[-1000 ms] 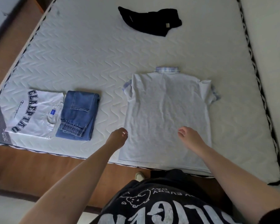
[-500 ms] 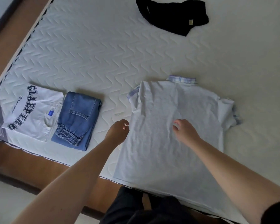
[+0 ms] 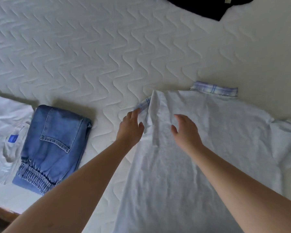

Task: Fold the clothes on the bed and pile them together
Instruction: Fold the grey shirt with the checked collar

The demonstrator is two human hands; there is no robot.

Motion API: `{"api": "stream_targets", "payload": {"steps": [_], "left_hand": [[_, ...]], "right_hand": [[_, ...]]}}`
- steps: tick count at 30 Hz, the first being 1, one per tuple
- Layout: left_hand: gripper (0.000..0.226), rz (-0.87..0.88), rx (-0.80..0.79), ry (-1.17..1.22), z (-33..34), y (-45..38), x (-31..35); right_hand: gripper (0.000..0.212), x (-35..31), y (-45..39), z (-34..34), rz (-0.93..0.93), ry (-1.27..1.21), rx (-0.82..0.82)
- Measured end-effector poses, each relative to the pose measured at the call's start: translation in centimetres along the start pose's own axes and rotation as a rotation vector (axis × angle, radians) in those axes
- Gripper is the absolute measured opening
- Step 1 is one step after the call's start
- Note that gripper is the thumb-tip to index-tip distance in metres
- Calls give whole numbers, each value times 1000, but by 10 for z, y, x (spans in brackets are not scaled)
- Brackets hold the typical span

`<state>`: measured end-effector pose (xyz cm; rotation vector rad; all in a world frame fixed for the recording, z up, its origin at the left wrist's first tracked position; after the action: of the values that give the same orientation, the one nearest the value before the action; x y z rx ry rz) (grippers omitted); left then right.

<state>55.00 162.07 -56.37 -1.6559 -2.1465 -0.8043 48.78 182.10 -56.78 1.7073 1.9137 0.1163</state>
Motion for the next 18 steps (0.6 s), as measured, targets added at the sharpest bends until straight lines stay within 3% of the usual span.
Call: {"api": "stream_targets", "payload": {"steps": [4,9,12,15,18], "left_hand": [[55,6,59,-20,20,-55,-16],[45,-47,-97,-40,36,-111,-20],[14,-117,-143,55,41,-123,-27],[25,-149,52,181,31,-115,-38],[13,-210,298,402,11,-87,-51]], "right_hand": [[55,-9,-44,23,-65,52,46],[60,-22,-77,39,-90,34,94],[62,-24,-87,46,-91,34,68],[63,-24,-92,51,-101,61,35],[65,-22,-94,52,-94,96,32]]}}
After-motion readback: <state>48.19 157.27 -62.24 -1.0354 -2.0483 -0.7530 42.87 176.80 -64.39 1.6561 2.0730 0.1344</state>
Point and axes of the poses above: each hand's wrist, its own y-axis away from the middle knuckle, its own z-axis out of the palm, x = y × z, the point moved 3 cm from there along -y, towards the middle knuckle, and after that the axes turned 11 degrees about z, right-handed, at the moved point
